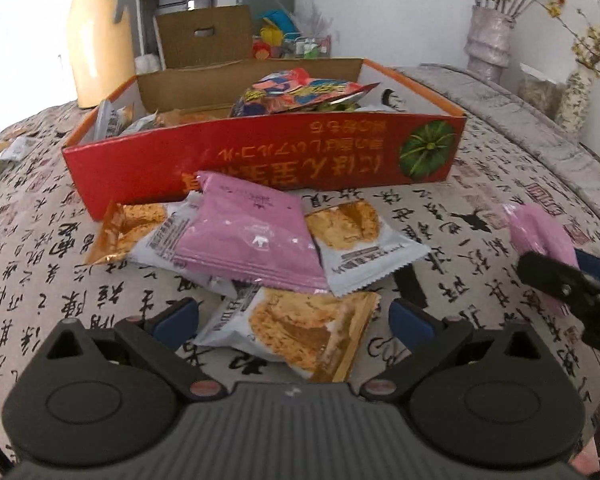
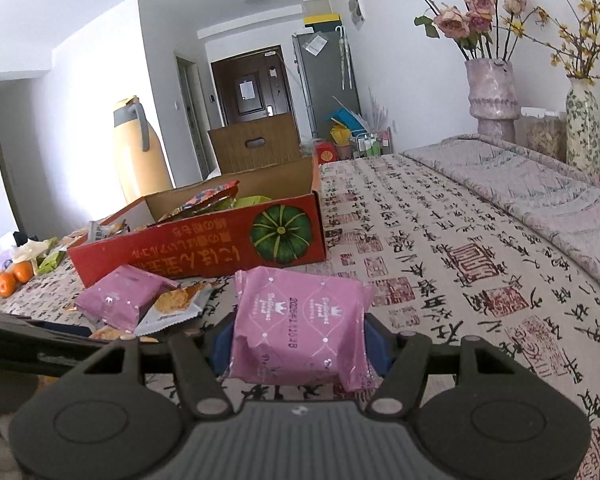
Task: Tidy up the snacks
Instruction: 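Grasp a white cracker packet with the left tool while the right tool holds the pink cake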
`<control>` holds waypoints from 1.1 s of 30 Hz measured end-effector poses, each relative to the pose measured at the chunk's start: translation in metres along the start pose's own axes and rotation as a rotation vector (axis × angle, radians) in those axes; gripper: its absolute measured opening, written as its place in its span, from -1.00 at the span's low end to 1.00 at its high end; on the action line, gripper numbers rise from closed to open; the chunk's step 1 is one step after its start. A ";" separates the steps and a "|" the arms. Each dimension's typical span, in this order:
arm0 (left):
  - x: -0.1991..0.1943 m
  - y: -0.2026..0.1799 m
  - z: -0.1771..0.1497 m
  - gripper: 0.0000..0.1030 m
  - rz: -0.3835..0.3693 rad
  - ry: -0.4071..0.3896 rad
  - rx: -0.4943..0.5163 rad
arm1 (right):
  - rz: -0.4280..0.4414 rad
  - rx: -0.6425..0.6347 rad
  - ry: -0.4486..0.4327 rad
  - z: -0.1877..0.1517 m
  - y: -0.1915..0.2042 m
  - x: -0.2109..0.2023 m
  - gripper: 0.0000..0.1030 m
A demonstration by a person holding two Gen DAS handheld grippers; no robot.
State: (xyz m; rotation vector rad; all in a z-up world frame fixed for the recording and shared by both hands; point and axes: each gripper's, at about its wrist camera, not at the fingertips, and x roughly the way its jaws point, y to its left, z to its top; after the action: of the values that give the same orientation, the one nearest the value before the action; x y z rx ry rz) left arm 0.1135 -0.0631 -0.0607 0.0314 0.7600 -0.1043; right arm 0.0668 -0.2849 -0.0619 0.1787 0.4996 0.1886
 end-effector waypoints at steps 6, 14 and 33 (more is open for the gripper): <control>-0.004 0.000 -0.001 0.68 0.017 -0.013 0.009 | 0.013 0.012 0.015 -0.003 -0.003 0.004 0.24; -0.014 0.003 -0.008 0.38 0.022 -0.037 -0.002 | 0.024 0.001 0.017 -0.006 0.002 0.001 0.24; -0.049 0.011 -0.031 -0.17 -0.003 -0.099 -0.016 | 0.026 -0.056 0.022 -0.015 0.027 -0.018 0.24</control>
State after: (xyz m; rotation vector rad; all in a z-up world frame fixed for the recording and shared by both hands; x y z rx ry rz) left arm 0.0576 -0.0464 -0.0497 0.0099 0.6621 -0.1020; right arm 0.0403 -0.2613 -0.0604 0.1287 0.5130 0.2297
